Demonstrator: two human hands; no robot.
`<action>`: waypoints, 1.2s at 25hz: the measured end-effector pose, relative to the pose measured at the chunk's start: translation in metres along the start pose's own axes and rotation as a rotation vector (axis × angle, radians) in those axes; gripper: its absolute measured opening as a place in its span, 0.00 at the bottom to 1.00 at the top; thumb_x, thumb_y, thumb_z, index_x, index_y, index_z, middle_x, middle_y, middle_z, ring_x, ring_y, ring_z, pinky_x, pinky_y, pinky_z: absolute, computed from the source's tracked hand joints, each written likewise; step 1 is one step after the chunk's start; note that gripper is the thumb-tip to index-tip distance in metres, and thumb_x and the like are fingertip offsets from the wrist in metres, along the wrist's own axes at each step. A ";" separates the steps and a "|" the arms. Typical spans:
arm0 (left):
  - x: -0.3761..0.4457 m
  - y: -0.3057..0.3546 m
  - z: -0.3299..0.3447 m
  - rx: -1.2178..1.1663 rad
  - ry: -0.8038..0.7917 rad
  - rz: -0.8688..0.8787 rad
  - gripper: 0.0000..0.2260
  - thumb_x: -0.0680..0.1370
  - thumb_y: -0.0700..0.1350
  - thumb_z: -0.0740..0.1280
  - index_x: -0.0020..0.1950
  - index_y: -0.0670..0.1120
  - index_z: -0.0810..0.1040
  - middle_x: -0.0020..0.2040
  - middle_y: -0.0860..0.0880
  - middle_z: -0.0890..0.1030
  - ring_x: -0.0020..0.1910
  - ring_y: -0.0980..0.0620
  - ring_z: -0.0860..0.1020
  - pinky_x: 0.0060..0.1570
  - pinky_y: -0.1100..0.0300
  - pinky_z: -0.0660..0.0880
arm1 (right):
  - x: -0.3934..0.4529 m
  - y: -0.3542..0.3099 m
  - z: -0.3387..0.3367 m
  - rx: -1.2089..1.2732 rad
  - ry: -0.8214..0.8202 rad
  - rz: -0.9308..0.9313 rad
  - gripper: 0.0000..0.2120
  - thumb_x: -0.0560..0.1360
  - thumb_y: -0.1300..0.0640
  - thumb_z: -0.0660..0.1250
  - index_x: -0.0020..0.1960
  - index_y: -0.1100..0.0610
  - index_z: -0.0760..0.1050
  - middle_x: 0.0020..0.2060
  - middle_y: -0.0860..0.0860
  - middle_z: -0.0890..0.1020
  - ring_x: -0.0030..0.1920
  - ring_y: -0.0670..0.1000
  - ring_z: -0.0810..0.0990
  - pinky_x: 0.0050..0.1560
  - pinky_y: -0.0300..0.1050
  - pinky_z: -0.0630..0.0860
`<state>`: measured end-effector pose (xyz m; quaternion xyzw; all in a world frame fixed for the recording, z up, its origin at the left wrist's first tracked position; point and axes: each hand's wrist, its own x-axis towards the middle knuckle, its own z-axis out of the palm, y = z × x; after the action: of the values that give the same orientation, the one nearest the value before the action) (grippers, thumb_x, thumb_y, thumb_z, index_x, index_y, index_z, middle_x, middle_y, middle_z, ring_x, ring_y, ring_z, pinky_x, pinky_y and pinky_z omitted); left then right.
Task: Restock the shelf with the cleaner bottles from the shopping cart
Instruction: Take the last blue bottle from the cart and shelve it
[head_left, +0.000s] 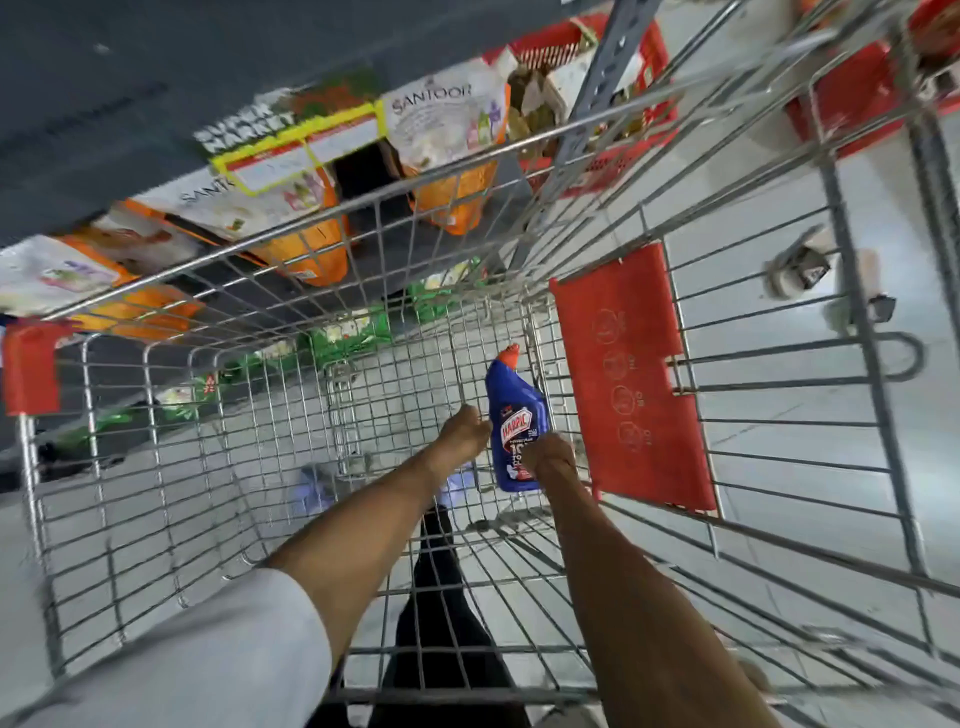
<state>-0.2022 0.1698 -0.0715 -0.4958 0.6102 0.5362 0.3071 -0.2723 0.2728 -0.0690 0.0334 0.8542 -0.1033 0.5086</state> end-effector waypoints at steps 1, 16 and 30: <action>0.010 -0.002 0.005 0.023 0.015 -0.028 0.16 0.77 0.45 0.58 0.57 0.34 0.73 0.54 0.34 0.79 0.55 0.37 0.78 0.51 0.49 0.75 | 0.003 -0.001 0.008 -0.055 0.011 0.027 0.18 0.76 0.60 0.62 0.63 0.67 0.70 0.63 0.62 0.76 0.64 0.60 0.74 0.63 0.48 0.72; -0.011 -0.024 -0.026 -0.309 0.130 0.135 0.09 0.75 0.36 0.65 0.55 0.40 0.76 0.57 0.40 0.81 0.54 0.43 0.79 0.57 0.49 0.77 | 0.005 0.018 0.006 0.613 -0.139 -0.005 0.11 0.76 0.64 0.64 0.37 0.54 0.74 0.29 0.49 0.78 0.30 0.44 0.77 0.34 0.36 0.77; -0.232 0.027 -0.204 -0.602 0.448 0.941 0.11 0.72 0.40 0.68 0.47 0.56 0.78 0.47 0.56 0.83 0.46 0.61 0.81 0.46 0.65 0.77 | -0.208 -0.167 -0.134 0.552 -0.457 -1.170 0.15 0.68 0.77 0.64 0.44 0.58 0.74 0.38 0.46 0.86 0.41 0.44 0.82 0.42 0.42 0.80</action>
<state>-0.1209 0.0362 0.1964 -0.3386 0.6354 0.6461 -0.2532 -0.3147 0.1482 0.1981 -0.3276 0.5454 -0.5792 0.5096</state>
